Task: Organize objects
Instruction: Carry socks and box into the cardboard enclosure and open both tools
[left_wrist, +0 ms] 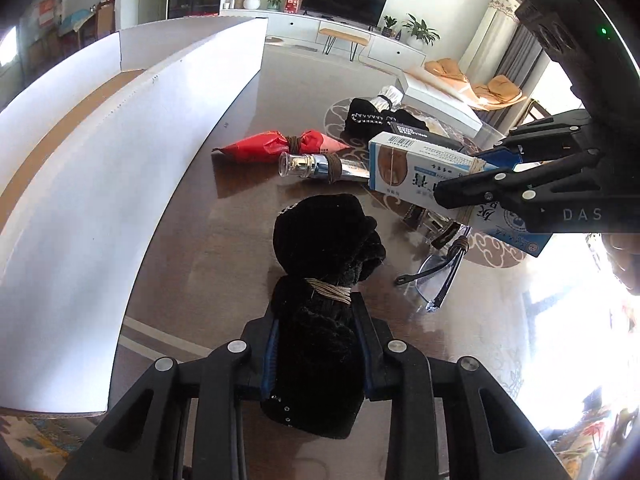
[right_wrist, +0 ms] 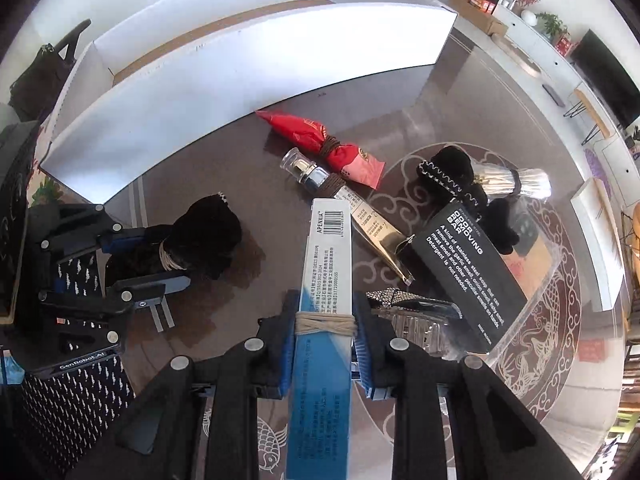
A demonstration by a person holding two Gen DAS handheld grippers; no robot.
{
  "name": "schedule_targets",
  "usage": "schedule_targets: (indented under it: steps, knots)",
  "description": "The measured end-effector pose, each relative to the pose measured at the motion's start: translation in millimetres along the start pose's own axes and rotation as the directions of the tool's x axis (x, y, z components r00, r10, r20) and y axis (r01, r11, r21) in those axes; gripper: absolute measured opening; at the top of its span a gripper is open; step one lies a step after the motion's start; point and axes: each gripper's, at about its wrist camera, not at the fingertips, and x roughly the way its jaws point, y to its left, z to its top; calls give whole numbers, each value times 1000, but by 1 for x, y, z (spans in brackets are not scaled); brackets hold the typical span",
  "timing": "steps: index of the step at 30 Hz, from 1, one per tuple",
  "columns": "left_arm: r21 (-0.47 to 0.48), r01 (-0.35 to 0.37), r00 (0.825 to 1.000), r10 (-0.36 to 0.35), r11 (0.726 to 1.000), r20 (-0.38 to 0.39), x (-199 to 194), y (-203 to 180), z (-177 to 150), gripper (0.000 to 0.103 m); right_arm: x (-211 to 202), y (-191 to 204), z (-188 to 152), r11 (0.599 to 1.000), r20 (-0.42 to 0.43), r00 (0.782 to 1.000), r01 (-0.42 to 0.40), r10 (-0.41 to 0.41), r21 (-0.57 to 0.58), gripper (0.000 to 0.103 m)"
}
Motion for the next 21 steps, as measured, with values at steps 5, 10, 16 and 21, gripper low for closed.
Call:
schedule_targets:
  steps: [5,10,16,21]
  knots:
    - [-47,41,996,-37,998,76,-47,14,14,31,-46,-8,14,996,107,993,-48,40,72,26]
    - [-117,-1,987,19,993,157,-103,64,50,31,-85,11,61,983,254,960,-150,119,107,26]
    - [-218,-168,977,191,961,90,-113,158,83,31,-80,64,148,935,389,885,-328,255,134,26]
    - [-258,-265,963,266,929,-30,-98,214,81,31,-23,110,204,906,355,889,-375,290,198,26]
